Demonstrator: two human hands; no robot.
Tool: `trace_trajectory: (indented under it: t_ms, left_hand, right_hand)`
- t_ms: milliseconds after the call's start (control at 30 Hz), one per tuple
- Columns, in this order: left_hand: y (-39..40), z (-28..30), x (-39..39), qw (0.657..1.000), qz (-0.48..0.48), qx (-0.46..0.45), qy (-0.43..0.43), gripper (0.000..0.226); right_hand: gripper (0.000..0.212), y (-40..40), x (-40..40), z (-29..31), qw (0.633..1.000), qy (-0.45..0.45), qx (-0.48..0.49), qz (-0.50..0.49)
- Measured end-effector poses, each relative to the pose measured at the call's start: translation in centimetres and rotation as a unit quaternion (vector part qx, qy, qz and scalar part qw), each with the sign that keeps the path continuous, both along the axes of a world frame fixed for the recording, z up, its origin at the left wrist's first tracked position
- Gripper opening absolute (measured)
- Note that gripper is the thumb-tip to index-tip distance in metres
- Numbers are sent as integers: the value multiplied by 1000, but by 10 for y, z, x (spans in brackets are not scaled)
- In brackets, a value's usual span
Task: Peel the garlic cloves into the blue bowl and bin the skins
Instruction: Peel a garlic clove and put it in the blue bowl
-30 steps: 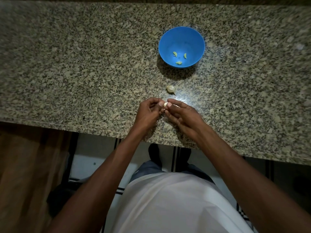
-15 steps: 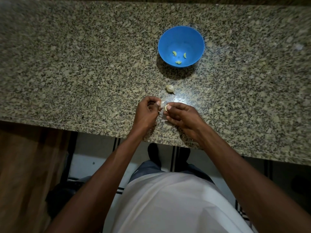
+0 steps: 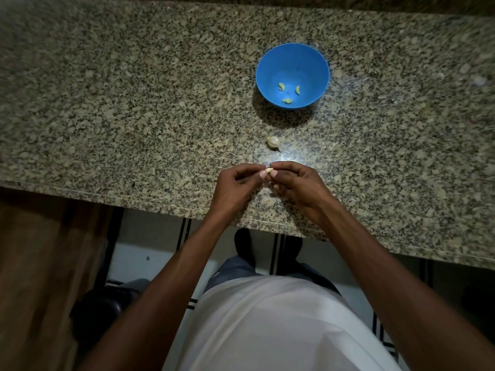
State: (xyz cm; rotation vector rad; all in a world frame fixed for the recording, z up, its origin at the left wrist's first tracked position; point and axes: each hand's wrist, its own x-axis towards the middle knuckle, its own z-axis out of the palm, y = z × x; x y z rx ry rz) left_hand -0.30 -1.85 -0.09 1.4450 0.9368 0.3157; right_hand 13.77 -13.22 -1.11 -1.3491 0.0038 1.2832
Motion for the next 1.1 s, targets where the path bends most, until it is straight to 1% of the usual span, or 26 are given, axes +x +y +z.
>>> trace_trajectory:
  t_ms: [100,300,500,600,667,833,967,1100]
  left_hand:
    - [0,-1,0,1000,5,-5,-9,16]
    - [1,1,2,998,-10,54,16,13]
    - [1,3,5,997,-18,81,9,23]
    - [3,3,4,995,-40,93,5,16]
    - [5,4,2,994,-48,94,10,14]
    - [10,5,0,996,-54,71,24,15]
    - [10,8,0,998,-39,41,16,19]
    - [9,9,0,998,-40,48,18,22]
  right_hand:
    - [17,1,0,0,1000,6,9,-7]
    - [26,0,-1,3,1000,-12,19,-7]
    - [28,-1,0,6,999,-40,18,-17]
    - [27,-1,1,7,998,-51,24,-14]
    - [25,-1,1,6,997,-64,29,-10]
    - [21,-2,0,4,991,-129,30,13]
    - [22,-1,-1,6,990,-130,46,4]
    - [25,0,-1,9,990,-135,50,-1]
